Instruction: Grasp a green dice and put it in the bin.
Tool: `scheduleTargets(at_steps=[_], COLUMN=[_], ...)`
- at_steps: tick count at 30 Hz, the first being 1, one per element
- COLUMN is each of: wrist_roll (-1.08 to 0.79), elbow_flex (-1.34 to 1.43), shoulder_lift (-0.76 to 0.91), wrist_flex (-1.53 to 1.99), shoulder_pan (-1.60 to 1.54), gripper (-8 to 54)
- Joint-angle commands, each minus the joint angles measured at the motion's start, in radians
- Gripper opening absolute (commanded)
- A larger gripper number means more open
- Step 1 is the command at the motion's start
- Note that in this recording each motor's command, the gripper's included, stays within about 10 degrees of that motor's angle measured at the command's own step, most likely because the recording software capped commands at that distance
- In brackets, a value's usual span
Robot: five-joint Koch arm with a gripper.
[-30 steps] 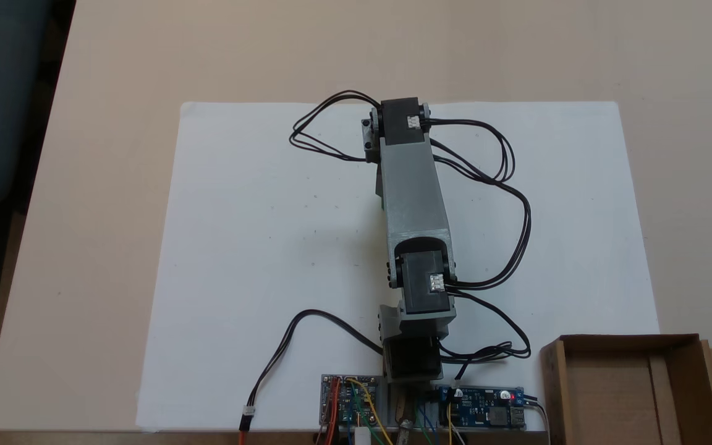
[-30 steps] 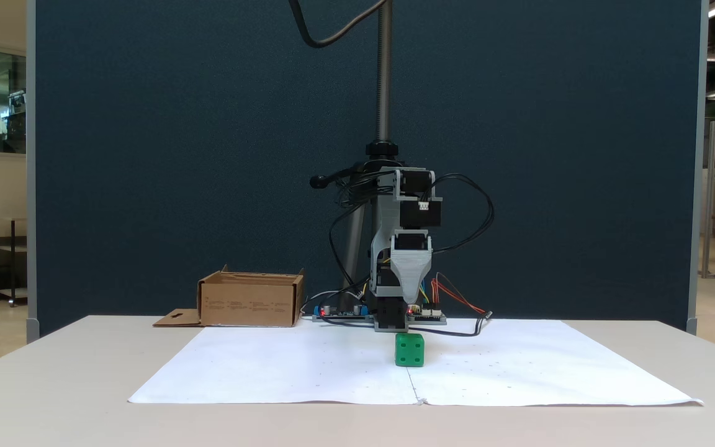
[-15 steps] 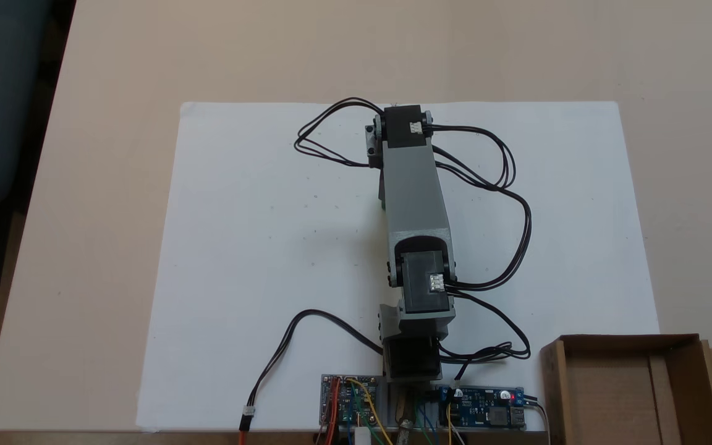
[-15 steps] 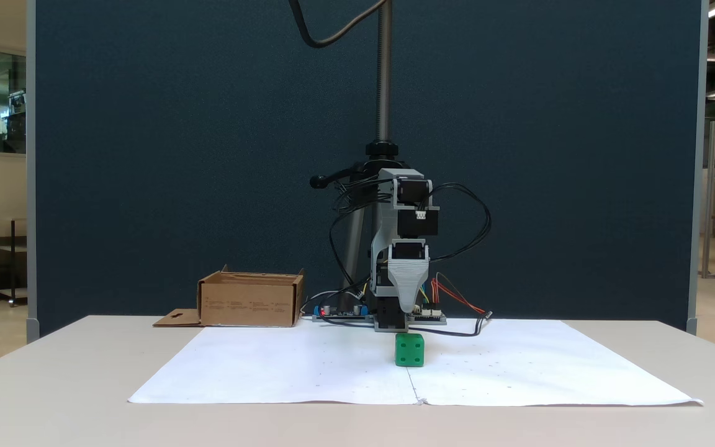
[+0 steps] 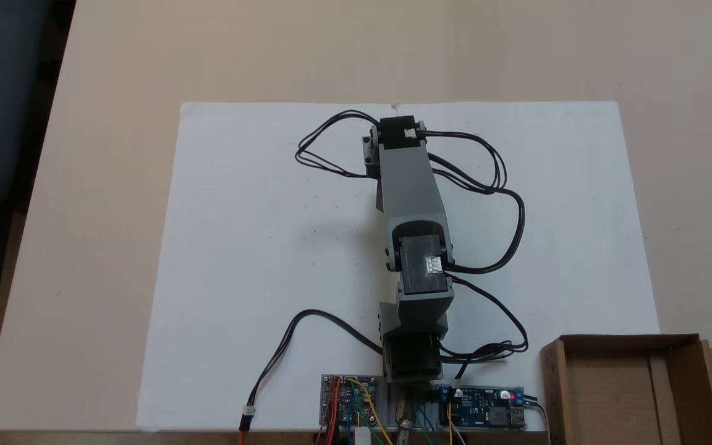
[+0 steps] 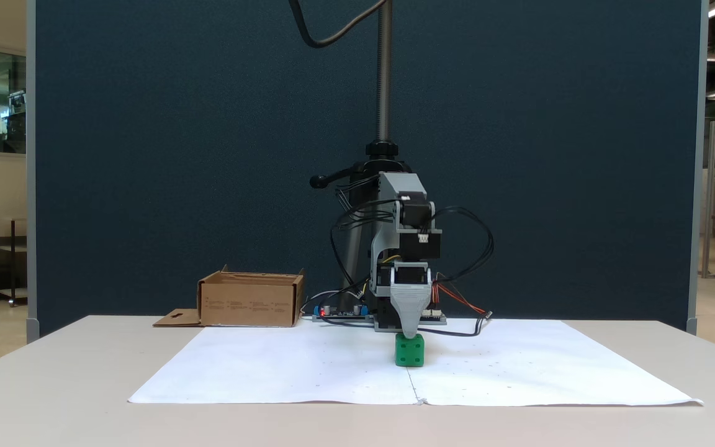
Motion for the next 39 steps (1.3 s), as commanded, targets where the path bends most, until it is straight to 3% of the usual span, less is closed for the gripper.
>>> scheduleTargets(at_steps=[1,25,33,39], wrist_roll=[-0.049,-0.049,-0.048,-0.048], elbow_flex=[-0.005,0.014,0.021,0.026], shoulder_lift=[0.015,-0.115,-0.132,-0.141], wrist_flex=[-0.029,-0.130,-0.143,-0.144], shoulder_pan=[-0.005,0.041,0.041,0.043], gripper=[43.7,43.0,40.3,35.1])
